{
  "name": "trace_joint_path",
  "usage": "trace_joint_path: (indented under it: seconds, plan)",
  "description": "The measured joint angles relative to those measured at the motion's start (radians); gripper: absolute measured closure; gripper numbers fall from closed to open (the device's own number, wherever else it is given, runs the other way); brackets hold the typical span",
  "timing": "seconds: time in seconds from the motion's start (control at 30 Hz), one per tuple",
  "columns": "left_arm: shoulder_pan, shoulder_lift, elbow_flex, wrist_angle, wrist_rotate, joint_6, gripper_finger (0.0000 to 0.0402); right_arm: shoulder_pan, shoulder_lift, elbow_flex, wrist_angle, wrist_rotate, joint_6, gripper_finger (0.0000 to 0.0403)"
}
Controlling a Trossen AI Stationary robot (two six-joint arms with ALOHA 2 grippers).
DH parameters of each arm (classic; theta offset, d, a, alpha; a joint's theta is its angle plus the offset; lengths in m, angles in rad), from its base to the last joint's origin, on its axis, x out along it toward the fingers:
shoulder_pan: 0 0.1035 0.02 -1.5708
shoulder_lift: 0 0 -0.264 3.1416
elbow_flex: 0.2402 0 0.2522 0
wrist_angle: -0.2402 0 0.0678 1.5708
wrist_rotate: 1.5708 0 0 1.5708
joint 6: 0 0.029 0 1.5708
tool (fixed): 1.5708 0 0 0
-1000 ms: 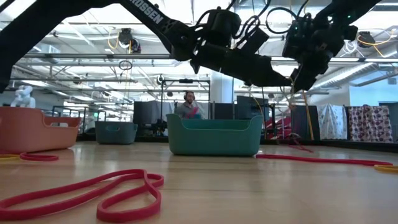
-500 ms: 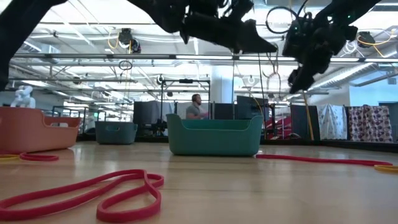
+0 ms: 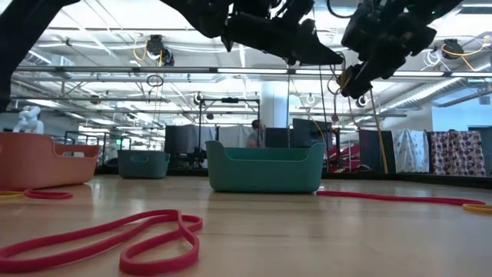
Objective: Sort rubber bands into baskets
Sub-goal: Put the yellow rubber band into the orange bin
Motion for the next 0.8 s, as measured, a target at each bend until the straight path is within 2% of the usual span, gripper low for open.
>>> trace_joint_path:
  seconds: [0.1,0.23,0.33,0.47,0.67,0.73,0.8]
  plan:
    - [0.000,-0.008,-0.001,-0.002,0.000,0.000,0.0400,0.027,0.000,0.000,0.002,0.037,0.000,0.0209]
    - [0.001,-0.022,-0.001,-0.008,0.000,-0.001,0.0400,0.052,0.004,0.000,0.010,0.164,0.002,0.0211]
    - [0.000,-0.028,0.000,0.005,0.000,-0.002,0.0400,0.056,0.021,0.000,0.048,0.188,0.002,0.0225]
    - [0.000,-0.038,-0.001,-0.017,0.000,-0.002,0.0400,0.057,0.049,0.000,0.082,0.189,0.003,0.0271]
    - [0.002,-0.047,-0.001,-0.044,-0.001,-0.001,0.0400,0.056,0.064,0.000,0.067,0.191,-0.009,0.0389]
    - [0.004,-0.050,-0.001,-0.056,-0.008,0.000,0.0400,0.055,0.060,0.000,0.055,0.210,-0.014,0.0393]
    - [0.010,-0.055,-0.001,-0.087,-0.014,0.003,0.0399,0.055,0.060,0.000,0.046,0.279,-0.010,0.0395]
